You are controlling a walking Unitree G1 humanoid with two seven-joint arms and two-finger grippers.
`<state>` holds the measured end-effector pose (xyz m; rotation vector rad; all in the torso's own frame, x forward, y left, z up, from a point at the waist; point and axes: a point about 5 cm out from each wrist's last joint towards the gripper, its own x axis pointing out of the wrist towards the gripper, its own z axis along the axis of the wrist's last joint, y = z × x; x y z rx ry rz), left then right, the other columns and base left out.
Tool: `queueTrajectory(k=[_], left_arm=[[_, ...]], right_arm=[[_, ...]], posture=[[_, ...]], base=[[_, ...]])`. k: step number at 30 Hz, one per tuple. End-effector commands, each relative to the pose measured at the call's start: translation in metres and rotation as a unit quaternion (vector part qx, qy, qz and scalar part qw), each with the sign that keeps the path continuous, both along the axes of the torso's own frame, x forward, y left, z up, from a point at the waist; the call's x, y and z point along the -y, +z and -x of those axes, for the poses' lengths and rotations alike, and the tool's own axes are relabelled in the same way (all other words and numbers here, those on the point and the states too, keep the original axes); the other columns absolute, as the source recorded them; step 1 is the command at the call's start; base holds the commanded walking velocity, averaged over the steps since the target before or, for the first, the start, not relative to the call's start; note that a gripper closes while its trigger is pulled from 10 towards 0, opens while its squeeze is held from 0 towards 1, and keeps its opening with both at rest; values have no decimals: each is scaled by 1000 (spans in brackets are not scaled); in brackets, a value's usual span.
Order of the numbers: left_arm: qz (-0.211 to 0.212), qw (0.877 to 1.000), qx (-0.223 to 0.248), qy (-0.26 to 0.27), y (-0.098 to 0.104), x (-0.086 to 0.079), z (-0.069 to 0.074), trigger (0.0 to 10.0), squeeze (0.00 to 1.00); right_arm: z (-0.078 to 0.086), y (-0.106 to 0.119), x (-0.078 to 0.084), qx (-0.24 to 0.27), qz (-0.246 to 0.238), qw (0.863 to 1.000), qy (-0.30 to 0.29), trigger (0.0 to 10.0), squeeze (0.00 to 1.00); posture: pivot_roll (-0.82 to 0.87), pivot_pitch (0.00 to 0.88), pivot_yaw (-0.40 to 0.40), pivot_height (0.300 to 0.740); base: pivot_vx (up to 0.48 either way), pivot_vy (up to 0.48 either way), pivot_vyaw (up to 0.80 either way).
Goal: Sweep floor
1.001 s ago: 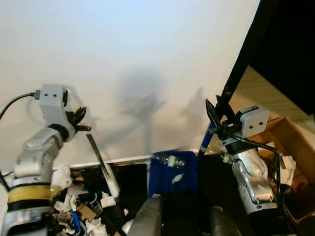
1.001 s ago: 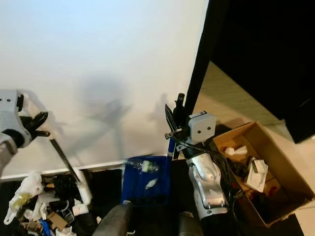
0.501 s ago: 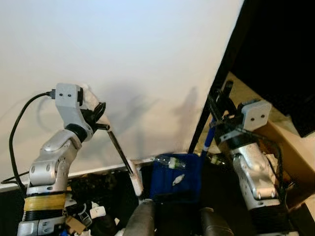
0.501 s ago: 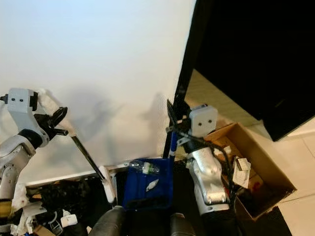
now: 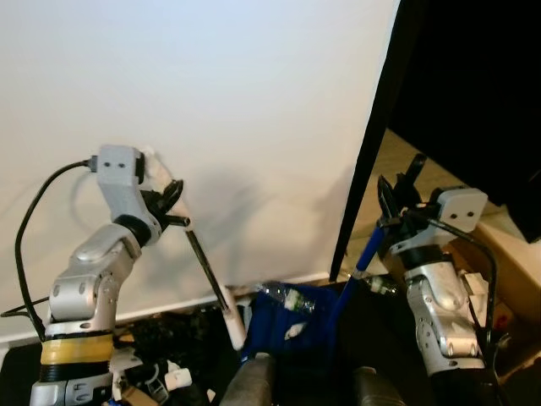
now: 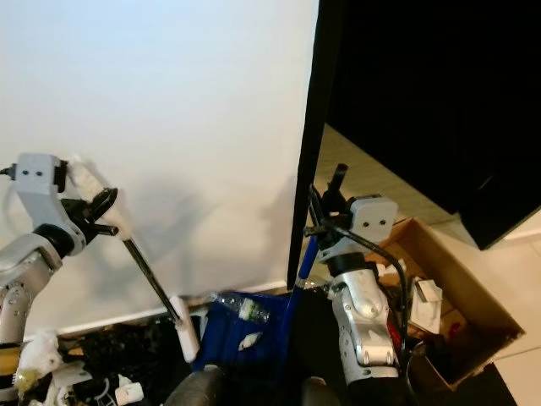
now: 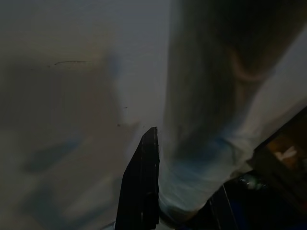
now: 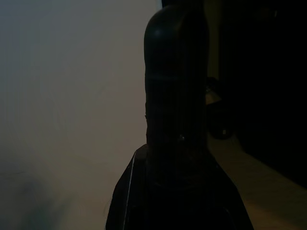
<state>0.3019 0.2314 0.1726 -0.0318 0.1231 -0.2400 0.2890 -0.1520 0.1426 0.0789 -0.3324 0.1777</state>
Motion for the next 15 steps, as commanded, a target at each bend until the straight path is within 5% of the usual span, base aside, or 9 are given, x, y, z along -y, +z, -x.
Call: queueTrajectory(k=[1,5,15], left_arm=[[-13,1000,-18,10,-10,-4,3,10000,0],[-10,999,-31,27,-26,3,6,10000,0],[-29,999,-1,17,-30,15,4,10000,0]], right_arm=[[4,-1,-5,8,4,1000,9,10000,0],[5,-1,-6,8,9,1000,13,10000,0],[-1,5,-2,7,3,1000,16,10000,0]], posture=[[167,93,136,740],[153,92,127,740],[145,93,97,740]], base=[[0,0,0],[0,0,0],[0,0,0]])
